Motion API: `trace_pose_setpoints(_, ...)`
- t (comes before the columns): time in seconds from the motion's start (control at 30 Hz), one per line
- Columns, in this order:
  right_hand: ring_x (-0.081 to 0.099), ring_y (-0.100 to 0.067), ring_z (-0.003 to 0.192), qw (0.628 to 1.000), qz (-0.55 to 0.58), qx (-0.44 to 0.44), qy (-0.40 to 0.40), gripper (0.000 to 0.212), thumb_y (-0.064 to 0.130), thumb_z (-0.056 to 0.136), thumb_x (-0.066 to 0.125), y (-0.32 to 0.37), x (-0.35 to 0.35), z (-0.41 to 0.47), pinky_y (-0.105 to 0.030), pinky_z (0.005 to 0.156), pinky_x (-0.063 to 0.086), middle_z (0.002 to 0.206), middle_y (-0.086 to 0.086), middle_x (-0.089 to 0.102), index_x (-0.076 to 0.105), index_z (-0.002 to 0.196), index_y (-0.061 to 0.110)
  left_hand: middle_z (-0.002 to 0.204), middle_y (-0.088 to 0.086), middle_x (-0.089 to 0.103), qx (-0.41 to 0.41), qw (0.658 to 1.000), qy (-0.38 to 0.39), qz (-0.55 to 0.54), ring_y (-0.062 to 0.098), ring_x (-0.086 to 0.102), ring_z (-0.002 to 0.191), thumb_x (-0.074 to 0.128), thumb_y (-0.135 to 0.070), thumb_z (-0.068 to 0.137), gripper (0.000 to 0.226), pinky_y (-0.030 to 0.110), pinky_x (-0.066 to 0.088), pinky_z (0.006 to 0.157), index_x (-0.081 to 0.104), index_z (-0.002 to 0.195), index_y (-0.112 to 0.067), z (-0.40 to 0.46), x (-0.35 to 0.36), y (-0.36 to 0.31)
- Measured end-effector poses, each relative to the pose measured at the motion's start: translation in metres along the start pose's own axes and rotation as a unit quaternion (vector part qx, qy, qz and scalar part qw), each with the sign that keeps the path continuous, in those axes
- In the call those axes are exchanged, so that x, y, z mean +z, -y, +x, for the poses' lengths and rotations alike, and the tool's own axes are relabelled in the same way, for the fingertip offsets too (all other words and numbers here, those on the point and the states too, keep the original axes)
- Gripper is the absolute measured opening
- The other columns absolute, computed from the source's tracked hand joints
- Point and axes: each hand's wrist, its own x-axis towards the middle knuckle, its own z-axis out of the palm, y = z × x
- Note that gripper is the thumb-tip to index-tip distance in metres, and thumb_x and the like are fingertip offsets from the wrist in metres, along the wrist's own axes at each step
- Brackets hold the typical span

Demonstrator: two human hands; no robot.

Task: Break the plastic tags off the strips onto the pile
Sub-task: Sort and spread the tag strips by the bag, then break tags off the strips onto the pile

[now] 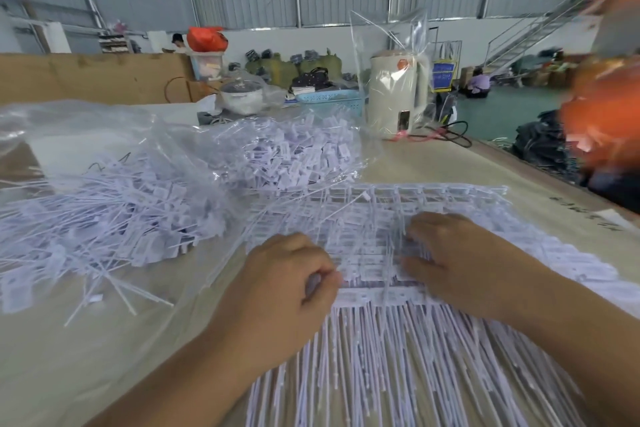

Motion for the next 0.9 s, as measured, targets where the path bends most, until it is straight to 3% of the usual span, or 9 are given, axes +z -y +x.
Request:
trace_pose_setpoints(0.1, 0.045, -0.013, 0.081, 1.0, 0.007, 0.004, -0.025, 0.026, 0.038, 0.092, 0.049, 0.006, 0.002, 0.0, -0.031, 0.07, 0.038, 0.081, 0.011, 0.044, 0.048, 0.074, 0.02, 0.081, -0.016, 0.055, -0.023, 0.999, -0.045, -0.007, 0.001, 0.051, 0.084, 0.039, -0.06, 0.089, 0.045, 0.019, 0.039, 0.075, 0.068, 0.08, -0.026, 0.005, -0.005, -0.001)
trace_pose_setpoints(0.2, 0.047, -0.017, 0.084, 0.999, 0.002, 0.005, -0.036, 0.024, 0.039, 0.092, 0.048, 0.009, 0.001, 0.0, -0.031, 0.073, 0.039, 0.084, 0.009, 0.047, 0.053, 0.079, 0.019, 0.088, -0.014, 0.055, -0.067, 0.996, -0.059, 0.026, 0.007, 0.052, 0.091, 0.042, -0.051, 0.093, 0.035, 0.023, 0.041, 0.077, 0.065, 0.091, -0.025, 0.024, -0.009, -0.001)
trace_pose_setpoints(0.3, 0.051, -0.018, 0.084, 0.999, -0.006, 0.01, -0.047, 0.025, 0.039, 0.091, 0.05, 0.011, -0.001, 0.0, -0.031, 0.073, 0.04, 0.087, 0.004, 0.052, 0.058, 0.085, 0.016, 0.111, 0.002, 0.054, -0.126, 0.975, 0.021, 0.182, 0.022, 0.049, 0.108, 0.045, -0.037, 0.098, 0.032, 0.035, 0.044, 0.09, 0.06, 0.117, -0.017, 0.05, -0.002, 0.004)
trace_pose_setpoints(0.37, 0.052, -0.017, 0.081, 0.998, 0.008, 0.015, -0.056, 0.025, 0.037, 0.091, 0.051, 0.013, -0.002, 0.0, -0.031, 0.071, 0.044, 0.087, 0.001, 0.053, 0.06, 0.084, 0.014, 0.119, 0.007, 0.052, -0.161, 0.954, 0.078, 0.241, 0.026, 0.048, 0.113, 0.042, -0.038, 0.099, 0.035, 0.038, 0.041, 0.091, 0.058, 0.121, -0.016, 0.062, 0.002, 0.005)
trace_pose_setpoints(0.43, 0.054, -0.014, 0.077, 0.997, 0.02, 0.021, -0.065, 0.025, 0.033, 0.091, 0.053, 0.014, -0.002, 0.0, -0.029, 0.066, 0.048, 0.087, 0.0, 0.055, 0.061, 0.084, 0.01, 0.117, 0.006, 0.055, -0.18, 0.944, 0.095, 0.26, 0.026, 0.05, 0.111, 0.044, -0.038, 0.098, 0.033, 0.038, 0.041, 0.089, 0.062, 0.117, -0.018, 0.072, 0.006, 0.006)
trace_pose_setpoints(0.63, 0.055, -0.009, 0.064, 0.994, 0.03, 0.034, -0.095, 0.026, 0.03, 0.091, 0.053, 0.013, 0.003, 0.002, -0.015, 0.049, 0.038, 0.08, -0.002, 0.059, 0.061, 0.082, 0.007, 0.093, 0.0, 0.053, -0.123, 0.951, 0.014, 0.284, 0.023, 0.051, 0.098, 0.043, -0.036, 0.096, 0.028, 0.039, 0.039, 0.089, 0.065, 0.095, -0.02, 0.065, 0.004, 0.005)
trace_pose_setpoints(0.8, 0.053, -0.008, 0.061, 0.991, 0.022, 0.042, -0.129, 0.027, 0.033, 0.091, 0.052, 0.015, 0.002, 0.002, -0.019, 0.047, 0.038, 0.08, -0.001, 0.06, 0.063, 0.082, 0.011, 0.077, -0.005, 0.043, -0.072, 0.956, -0.035, 0.281, 0.018, 0.047, 0.082, 0.041, -0.033, 0.097, 0.032, 0.036, 0.033, 0.08, 0.066, 0.084, -0.019, 0.052, -0.008, 0.007)
trace_pose_setpoints(0.9, 0.052, -0.009, 0.055, 0.987, 0.022, 0.046, -0.151, 0.028, 0.033, 0.091, 0.052, 0.014, 0.0, 0.001, -0.016, 0.043, 0.033, 0.075, -0.002, 0.06, 0.064, 0.082, 0.01, 0.066, -0.002, 0.048, -0.015, 0.967, -0.068, 0.244, 0.024, 0.052, 0.07, 0.039, -0.035, 0.095, 0.043, 0.037, 0.037, 0.073, 0.065, 0.068, -0.014, 0.038, -0.009, 0.006)
